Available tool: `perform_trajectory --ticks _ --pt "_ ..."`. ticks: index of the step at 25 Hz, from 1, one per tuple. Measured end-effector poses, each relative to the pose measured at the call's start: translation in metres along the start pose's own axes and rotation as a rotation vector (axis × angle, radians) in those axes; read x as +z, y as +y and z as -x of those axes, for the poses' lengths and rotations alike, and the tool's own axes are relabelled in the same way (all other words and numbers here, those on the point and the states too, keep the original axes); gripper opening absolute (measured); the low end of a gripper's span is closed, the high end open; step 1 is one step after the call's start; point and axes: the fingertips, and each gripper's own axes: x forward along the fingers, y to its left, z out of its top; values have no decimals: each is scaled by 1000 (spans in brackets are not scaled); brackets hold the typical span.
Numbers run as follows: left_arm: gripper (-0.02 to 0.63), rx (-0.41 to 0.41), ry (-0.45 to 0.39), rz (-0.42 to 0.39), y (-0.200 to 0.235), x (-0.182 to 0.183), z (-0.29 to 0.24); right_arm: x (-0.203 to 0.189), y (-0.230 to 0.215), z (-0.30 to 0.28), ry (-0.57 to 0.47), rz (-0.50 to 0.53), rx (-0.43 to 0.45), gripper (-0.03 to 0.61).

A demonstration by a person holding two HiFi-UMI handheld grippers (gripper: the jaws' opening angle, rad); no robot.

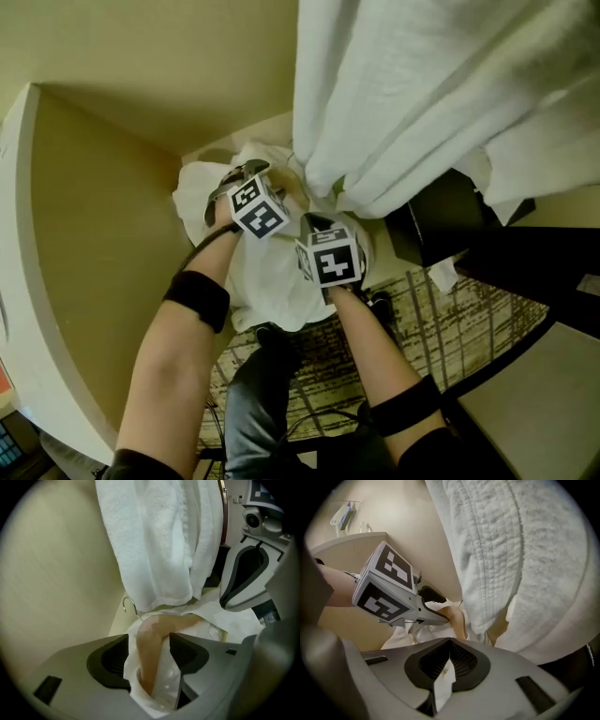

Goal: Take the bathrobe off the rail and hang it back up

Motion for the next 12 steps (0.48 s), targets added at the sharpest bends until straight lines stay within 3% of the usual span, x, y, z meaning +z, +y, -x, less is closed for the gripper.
perform_trajectory --ticks 4,12 --pt "279 -35 20 -52 2 -6 -16 -3 -5 -13 9 -15 5 17" --pt "279 -142 17 -69 -3 -4 -29 -20 -13 -29 33 -27 -1 17"
